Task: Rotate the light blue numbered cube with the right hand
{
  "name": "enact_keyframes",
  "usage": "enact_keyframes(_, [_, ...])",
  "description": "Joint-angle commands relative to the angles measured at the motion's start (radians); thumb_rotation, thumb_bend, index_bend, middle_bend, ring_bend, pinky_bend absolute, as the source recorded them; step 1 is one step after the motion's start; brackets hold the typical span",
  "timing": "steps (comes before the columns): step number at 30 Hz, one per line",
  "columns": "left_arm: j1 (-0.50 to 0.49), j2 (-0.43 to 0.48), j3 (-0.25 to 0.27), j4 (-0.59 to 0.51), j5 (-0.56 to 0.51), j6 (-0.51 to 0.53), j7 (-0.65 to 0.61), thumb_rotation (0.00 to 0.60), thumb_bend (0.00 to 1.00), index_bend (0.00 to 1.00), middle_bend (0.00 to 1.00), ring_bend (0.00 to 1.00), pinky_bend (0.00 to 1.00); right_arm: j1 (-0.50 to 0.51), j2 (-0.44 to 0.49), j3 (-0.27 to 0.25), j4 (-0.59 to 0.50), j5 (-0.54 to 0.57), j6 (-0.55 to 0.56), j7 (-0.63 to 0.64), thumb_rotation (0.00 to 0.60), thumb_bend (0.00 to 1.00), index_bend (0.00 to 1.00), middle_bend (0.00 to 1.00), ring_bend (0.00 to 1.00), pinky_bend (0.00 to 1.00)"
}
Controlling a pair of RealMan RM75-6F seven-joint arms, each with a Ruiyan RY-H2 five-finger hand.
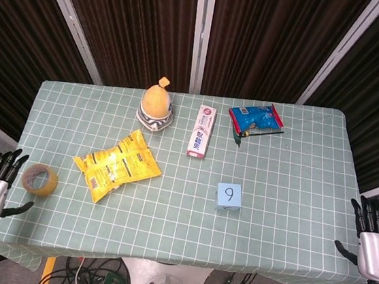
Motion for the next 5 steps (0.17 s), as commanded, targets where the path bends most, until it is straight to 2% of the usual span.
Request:
enact_keyframes(1, [-0.001, 0.001, 0.000, 0.000, 0.000, -0.002, 0.001, 0.600, 0.00, 0.07, 0.00, 0.00, 0.01, -0.015, 0.003, 0.018, -0.005, -0.003, -0.017, 0.015, 0.600, 0.02, 0.00, 0.00, 0.00, 0.00])
enact_keyframes(5, [-0.003, 0.005, 0.000, -0.005, 0.001, -0.007, 0.003, 0.600, 0.00, 0.07, 0.00, 0.00, 0.01, -0.022, 0.019, 0.026, -0.037, -0.013, -0.045, 0.015, 0.600, 0.02, 0.00, 0.00, 0.00, 0.00])
